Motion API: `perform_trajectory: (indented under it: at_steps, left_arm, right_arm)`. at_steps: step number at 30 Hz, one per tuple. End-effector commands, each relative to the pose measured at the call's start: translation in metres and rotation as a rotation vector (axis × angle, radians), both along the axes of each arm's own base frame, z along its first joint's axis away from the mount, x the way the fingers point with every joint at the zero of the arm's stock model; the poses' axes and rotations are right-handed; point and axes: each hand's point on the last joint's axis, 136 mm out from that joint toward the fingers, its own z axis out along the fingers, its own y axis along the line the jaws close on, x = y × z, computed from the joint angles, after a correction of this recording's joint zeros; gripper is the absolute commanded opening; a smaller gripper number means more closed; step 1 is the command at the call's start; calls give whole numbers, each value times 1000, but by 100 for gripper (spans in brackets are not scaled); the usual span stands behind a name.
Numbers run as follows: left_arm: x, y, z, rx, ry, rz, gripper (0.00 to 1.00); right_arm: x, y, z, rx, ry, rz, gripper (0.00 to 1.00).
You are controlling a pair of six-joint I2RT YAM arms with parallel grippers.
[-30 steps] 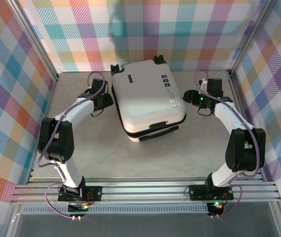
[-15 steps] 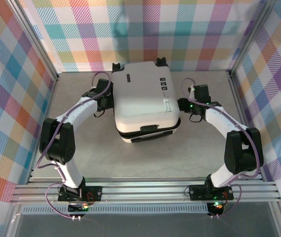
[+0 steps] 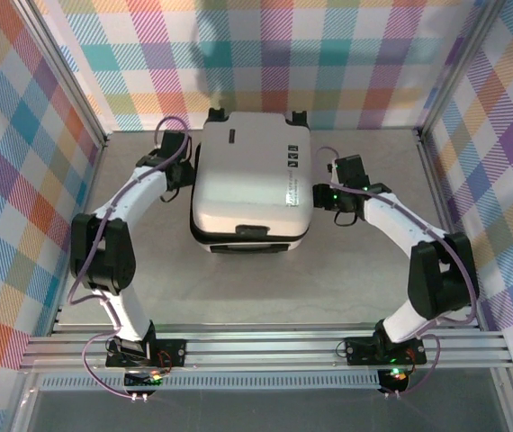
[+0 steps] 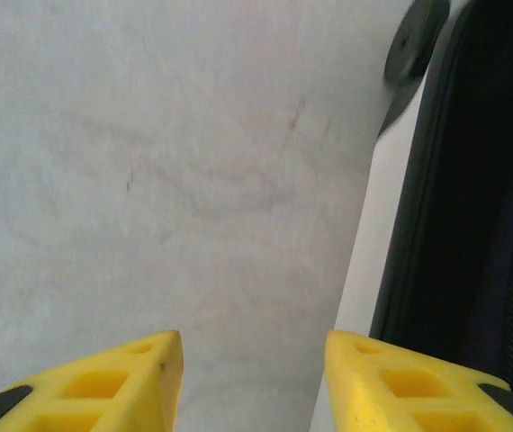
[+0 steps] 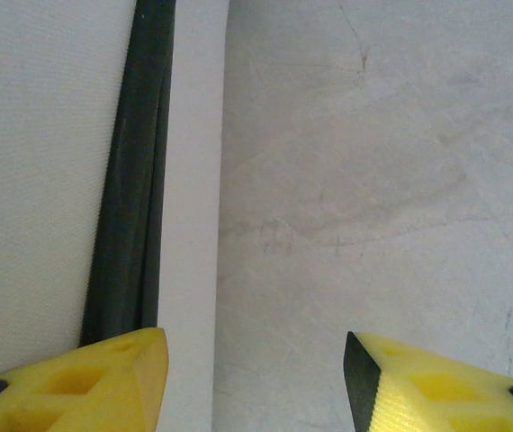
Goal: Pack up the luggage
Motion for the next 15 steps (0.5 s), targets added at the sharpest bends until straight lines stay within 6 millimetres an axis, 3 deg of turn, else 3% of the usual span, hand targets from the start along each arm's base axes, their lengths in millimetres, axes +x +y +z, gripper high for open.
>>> perform_trajectory:
  at_steps: [1,5,9,15]
  left_arm:
    - [-30,-55,7,-121,-6,-140,46]
    - [-33,-28,-2,-46,13,-76,47]
    - [-12,-12,-8,-51,26,-45,47]
    - [27,-16,3,-88,3,-71,47]
  right_arm:
    - [-25,41,43,193,-79,188,56]
    - [-41,24,28,174,-60,148,58]
    - [-57,19,13,211,-26,131,58]
    - [-67,33,17,294,-41,181,59]
